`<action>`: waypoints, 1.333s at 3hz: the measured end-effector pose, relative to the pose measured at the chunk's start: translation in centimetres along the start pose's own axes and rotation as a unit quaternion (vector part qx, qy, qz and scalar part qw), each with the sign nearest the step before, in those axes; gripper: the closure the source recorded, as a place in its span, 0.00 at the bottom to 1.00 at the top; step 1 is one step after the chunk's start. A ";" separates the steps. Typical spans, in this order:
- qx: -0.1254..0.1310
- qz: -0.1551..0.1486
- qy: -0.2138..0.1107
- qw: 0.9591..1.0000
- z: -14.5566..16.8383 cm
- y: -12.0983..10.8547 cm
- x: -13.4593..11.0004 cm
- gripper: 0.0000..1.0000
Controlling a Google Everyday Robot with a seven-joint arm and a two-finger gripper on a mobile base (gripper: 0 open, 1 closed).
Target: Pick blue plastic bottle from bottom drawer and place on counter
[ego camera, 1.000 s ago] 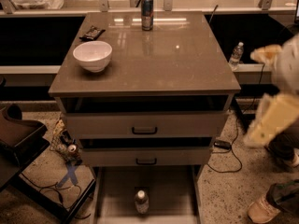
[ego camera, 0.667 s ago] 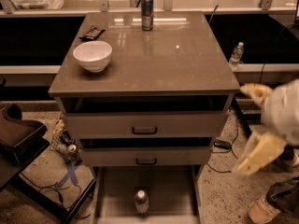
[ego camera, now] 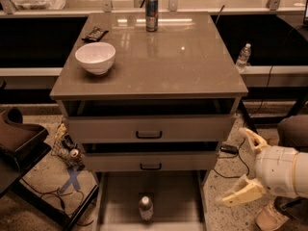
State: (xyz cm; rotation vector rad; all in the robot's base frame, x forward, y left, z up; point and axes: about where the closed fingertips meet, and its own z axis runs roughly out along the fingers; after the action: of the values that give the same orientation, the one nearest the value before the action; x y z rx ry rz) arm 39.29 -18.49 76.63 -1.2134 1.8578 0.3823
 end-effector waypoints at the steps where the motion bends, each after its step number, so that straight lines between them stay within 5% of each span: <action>1: 0.012 0.000 -0.033 0.999 0.1 -0.1 -0.3 0.00; 3: -0.002 0.012 -0.045 0.999 1.8 0.2 0.0 0.00; 4: -0.021 0.047 -0.104 0.993 7.2 2.3 2.7 0.00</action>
Offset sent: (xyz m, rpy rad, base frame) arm 0.0020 0.0014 0.0002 0.0585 -0.0445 -0.0093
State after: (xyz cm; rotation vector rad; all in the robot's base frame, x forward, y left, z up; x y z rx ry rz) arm 40.42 -14.40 69.86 -1.0734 1.7372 0.5803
